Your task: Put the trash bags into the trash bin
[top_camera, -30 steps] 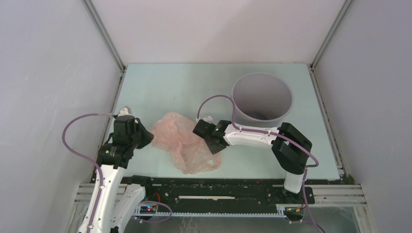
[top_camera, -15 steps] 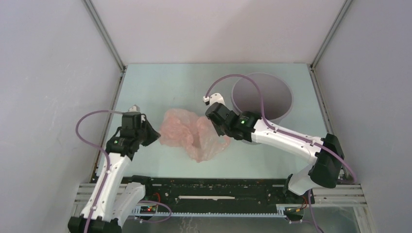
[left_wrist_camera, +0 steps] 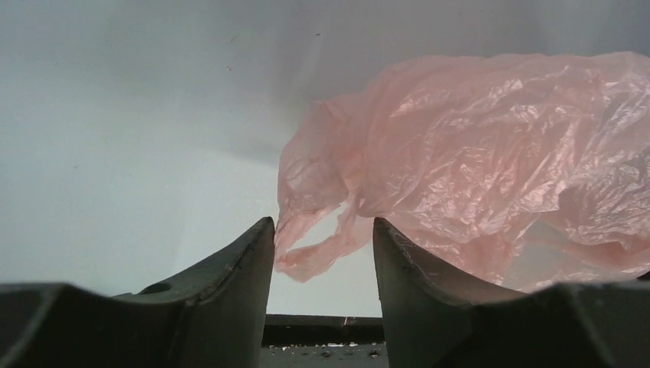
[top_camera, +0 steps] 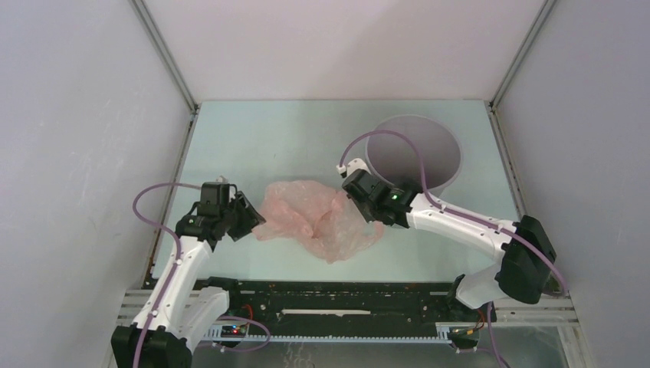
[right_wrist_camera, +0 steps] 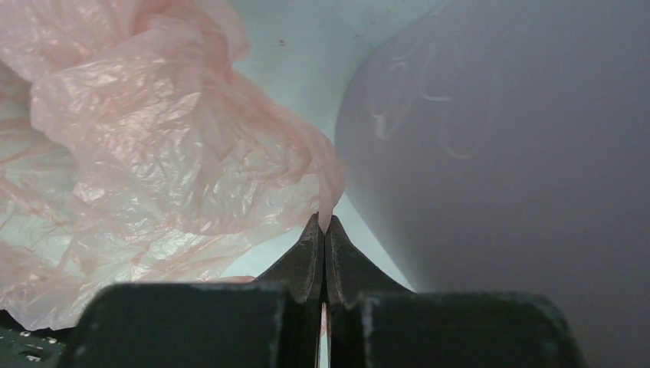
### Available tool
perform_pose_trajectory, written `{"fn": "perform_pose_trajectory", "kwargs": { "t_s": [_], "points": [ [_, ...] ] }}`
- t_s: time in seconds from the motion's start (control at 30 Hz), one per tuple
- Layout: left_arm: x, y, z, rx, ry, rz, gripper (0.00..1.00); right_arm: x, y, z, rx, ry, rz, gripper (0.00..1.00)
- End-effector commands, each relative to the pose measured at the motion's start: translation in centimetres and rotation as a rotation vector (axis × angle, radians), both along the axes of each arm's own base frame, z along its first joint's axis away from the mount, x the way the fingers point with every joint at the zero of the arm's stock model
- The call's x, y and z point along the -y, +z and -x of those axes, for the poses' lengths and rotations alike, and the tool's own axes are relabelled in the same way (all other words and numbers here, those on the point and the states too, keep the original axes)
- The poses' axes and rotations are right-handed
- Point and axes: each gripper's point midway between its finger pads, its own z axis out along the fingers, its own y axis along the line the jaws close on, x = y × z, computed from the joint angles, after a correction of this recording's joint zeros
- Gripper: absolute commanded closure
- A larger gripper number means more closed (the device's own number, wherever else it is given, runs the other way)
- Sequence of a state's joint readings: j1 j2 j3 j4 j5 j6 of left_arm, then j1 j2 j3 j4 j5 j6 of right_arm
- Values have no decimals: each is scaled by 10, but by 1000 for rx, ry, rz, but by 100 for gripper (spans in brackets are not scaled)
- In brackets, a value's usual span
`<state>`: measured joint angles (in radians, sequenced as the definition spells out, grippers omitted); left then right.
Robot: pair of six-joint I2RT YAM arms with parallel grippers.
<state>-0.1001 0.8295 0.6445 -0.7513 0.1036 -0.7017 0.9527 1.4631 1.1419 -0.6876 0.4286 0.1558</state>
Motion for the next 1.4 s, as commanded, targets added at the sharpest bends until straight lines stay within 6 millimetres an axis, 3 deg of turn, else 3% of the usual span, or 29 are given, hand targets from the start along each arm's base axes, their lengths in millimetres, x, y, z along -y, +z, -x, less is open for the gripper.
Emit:
{"fn": "perform_pose_trajectory", "kwargs": {
  "t_s": [0.0,0.07,0.27,0.4,0.6,1.0,1.1,1.17,1.3,1.37],
  "points": [
    [-6,5,-2,-7,23,-14,44,6,16,-8,49,17,-43,100],
    [-8,8,-5,-5,22,-21,44,11,17,-10,52,5,-42,100],
    [-9,-1,-6,-42,10,-6,57,20,19,-17,46,-31,-58,100],
    [4,-17,-7,-107,-13,66,56,21,19,-18,44,-38,-65,100],
    [32,-27,-21,-90,-52,230,45,19,16,-18,30,-38,-74,100],
    [22,-72,-34,-206,-74,144,48,15,13,-14,6,-28,-92,100],
    [20,-79,-38,-215,-76,131,57,14,14,-11,-1,-29,-98,100],
    [20,-81,-40,-213,-81,127,71,14,14,-10,-6,-33,-101,100],
    [11,-74,-43,-178,-82,72,96,11,14,-6,-10,-38,-112,100],
    [1,-67,-39,-174,-49,16,100,6,12,-1,-20,-43,-122,100]
  ]
}}
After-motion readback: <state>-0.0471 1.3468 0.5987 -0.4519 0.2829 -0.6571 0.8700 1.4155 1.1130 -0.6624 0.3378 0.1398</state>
